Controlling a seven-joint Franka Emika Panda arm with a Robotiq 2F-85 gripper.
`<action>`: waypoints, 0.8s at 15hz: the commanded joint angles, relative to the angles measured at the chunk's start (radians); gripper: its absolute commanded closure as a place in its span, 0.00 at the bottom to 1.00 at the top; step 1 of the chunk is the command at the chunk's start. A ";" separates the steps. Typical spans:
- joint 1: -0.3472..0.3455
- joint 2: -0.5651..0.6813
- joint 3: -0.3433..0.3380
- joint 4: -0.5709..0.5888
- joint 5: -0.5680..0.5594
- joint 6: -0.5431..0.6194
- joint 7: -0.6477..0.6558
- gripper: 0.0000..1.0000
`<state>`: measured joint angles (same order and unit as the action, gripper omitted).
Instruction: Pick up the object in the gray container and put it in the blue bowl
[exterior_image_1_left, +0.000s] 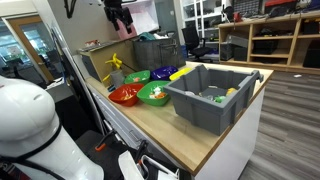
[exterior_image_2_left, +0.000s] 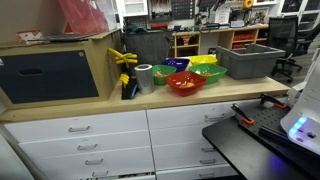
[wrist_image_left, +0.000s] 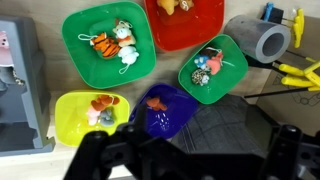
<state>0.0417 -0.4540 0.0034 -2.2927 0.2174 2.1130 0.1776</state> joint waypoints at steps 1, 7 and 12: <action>-0.042 0.049 -0.036 0.074 -0.017 -0.035 -0.042 0.00; -0.128 0.138 -0.097 0.148 -0.093 -0.007 -0.064 0.00; -0.178 0.230 -0.123 0.184 -0.147 0.050 -0.037 0.00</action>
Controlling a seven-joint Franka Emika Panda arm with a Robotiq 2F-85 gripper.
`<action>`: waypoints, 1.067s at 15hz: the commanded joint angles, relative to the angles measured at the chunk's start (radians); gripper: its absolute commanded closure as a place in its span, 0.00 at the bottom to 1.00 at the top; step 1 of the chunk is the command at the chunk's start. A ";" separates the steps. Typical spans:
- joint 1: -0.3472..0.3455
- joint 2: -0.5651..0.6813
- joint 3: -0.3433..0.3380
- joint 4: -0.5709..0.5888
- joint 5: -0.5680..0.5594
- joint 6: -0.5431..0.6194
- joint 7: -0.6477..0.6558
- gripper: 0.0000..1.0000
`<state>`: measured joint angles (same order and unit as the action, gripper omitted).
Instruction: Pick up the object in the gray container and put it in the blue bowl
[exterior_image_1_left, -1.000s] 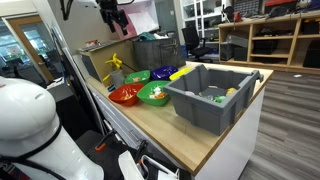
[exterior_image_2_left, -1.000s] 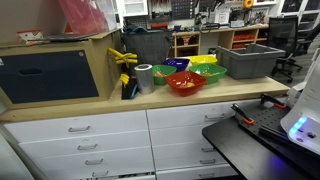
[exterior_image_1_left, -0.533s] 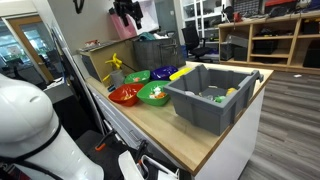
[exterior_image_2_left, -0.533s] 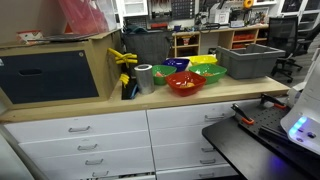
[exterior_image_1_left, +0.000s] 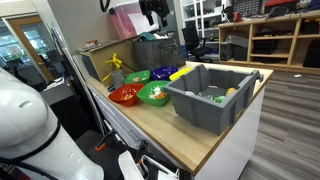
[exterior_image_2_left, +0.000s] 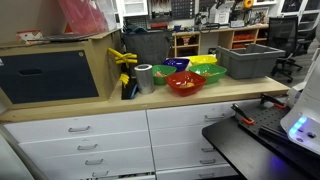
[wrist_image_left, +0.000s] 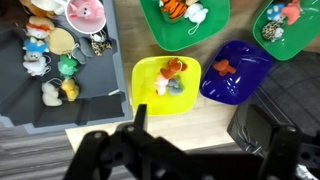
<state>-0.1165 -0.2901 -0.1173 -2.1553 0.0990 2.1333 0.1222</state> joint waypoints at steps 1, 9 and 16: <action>-0.027 0.083 -0.005 0.055 -0.039 0.040 0.025 0.00; -0.099 0.206 -0.061 0.079 -0.147 0.118 0.082 0.00; -0.137 0.300 -0.116 0.082 -0.206 0.143 0.144 0.00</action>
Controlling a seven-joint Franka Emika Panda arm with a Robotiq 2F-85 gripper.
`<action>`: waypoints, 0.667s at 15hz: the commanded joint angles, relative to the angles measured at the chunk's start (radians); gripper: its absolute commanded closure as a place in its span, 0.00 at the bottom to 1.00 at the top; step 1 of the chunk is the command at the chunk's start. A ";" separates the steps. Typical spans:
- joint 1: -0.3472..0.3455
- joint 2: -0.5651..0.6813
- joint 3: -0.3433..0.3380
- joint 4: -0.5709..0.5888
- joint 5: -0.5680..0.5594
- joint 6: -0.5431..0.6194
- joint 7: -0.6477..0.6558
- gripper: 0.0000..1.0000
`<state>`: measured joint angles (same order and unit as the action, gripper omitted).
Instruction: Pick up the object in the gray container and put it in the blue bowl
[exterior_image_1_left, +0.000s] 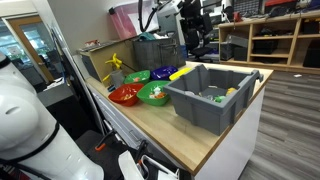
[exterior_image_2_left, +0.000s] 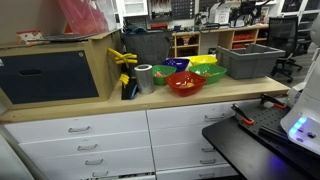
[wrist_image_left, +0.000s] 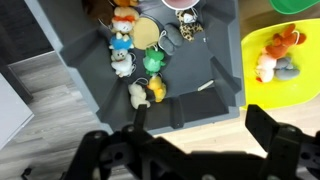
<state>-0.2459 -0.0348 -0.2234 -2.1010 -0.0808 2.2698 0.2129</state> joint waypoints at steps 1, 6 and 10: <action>-0.010 0.062 -0.017 0.029 -0.026 0.007 0.066 0.00; -0.016 0.152 -0.047 0.050 -0.041 -0.001 0.124 0.00; -0.013 0.165 -0.055 0.040 -0.019 -0.005 0.102 0.00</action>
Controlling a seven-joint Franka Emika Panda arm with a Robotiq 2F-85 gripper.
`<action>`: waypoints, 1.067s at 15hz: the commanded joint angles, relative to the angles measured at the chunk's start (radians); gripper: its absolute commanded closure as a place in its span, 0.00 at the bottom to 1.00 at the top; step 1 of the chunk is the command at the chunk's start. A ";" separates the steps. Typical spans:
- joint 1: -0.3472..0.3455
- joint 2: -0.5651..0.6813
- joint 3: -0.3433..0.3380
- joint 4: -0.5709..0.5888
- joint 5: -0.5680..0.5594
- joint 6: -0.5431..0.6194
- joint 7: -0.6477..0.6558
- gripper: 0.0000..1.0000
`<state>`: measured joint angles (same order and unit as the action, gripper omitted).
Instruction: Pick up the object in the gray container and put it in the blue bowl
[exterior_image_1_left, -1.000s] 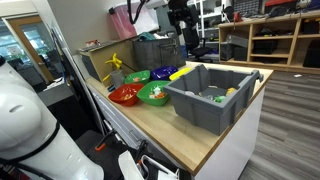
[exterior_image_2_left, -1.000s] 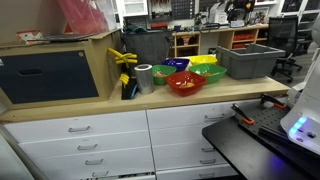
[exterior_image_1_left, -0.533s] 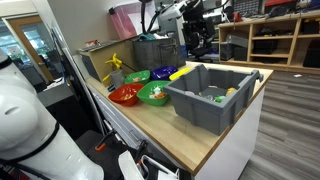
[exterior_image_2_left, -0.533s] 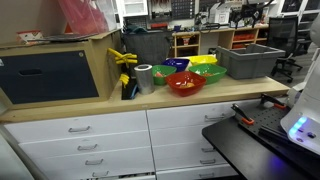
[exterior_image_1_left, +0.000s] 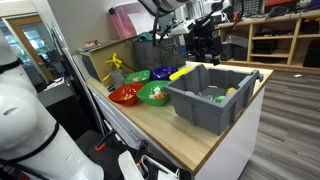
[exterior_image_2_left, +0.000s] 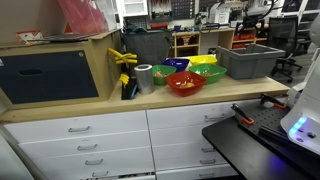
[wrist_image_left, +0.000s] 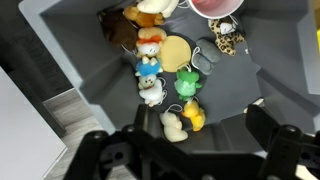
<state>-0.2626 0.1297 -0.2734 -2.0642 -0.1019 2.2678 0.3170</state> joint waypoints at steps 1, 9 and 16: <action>0.005 0.014 -0.005 0.015 0.003 -0.007 0.000 0.00; 0.010 0.046 -0.008 0.041 -0.010 -0.030 0.016 0.00; 0.002 0.188 -0.041 0.096 0.033 -0.019 0.154 0.00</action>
<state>-0.2660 0.2480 -0.3015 -2.0213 -0.0954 2.2585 0.3969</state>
